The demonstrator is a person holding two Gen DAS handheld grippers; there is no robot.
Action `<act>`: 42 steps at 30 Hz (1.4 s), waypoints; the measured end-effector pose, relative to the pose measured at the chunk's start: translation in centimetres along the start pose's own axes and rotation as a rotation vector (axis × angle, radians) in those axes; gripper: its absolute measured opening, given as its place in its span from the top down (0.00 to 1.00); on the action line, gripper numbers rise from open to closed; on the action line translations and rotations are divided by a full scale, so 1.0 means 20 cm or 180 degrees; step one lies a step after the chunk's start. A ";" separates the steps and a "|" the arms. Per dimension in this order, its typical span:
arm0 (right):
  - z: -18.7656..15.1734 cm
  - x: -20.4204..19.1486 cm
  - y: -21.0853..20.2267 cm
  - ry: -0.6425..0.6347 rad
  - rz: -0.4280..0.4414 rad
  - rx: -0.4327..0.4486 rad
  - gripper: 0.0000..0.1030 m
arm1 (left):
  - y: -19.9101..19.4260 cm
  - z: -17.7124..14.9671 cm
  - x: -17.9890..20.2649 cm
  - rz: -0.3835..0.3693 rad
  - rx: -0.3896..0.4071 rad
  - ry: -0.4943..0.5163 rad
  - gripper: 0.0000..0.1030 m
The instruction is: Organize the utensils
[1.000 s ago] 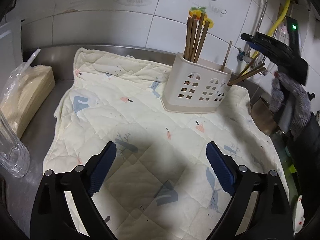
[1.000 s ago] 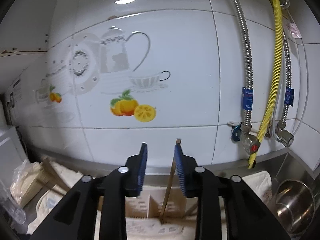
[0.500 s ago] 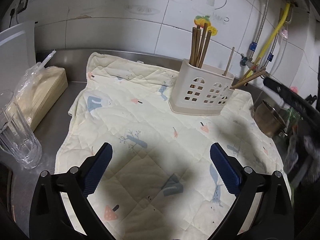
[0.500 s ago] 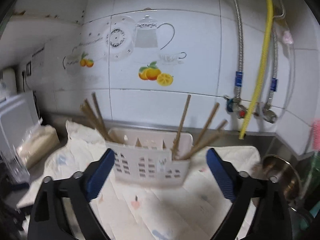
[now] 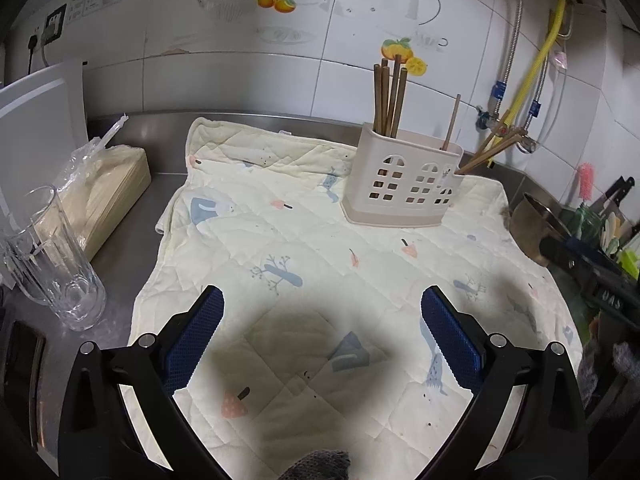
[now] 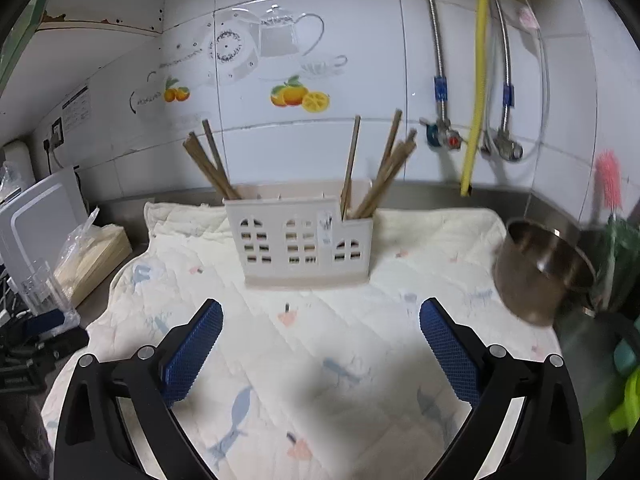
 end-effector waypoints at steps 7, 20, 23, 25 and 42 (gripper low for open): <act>-0.11 -0.01 -0.04 -0.0038 -0.0003 -0.0151 0.07 | -0.01 -0.01 0.03 0.0056 0.0011 0.0073 0.05; -0.18 0.01 -0.11 -0.0060 -0.0025 -0.0227 0.07 | -0.02 -0.05 0.10 0.0107 -0.0044 0.0192 0.05; -0.18 0.01 -0.12 -0.0058 -0.0019 -0.0221 0.07 | -0.02 -0.05 0.09 0.0130 -0.0041 0.0190 0.05; -0.18 0.01 -0.12 -0.0059 -0.0013 -0.0215 0.07 | -0.03 -0.05 0.08 0.0139 -0.0034 0.0181 0.05; -0.18 -0.03 -0.11 -0.0123 0.0011 -0.0243 0.07 | -0.03 -0.06 0.05 0.0156 -0.0055 0.0144 0.05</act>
Point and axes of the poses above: each gripper's, at about its wrist camera, not at the fingertips, and y roughly the way its jaws point, x to its right, z to its top, the point moved 7 cm from there along y, roughly the way its jaws point, and after that the axes turned 10 degrees about -y, right-handed, at the moved point
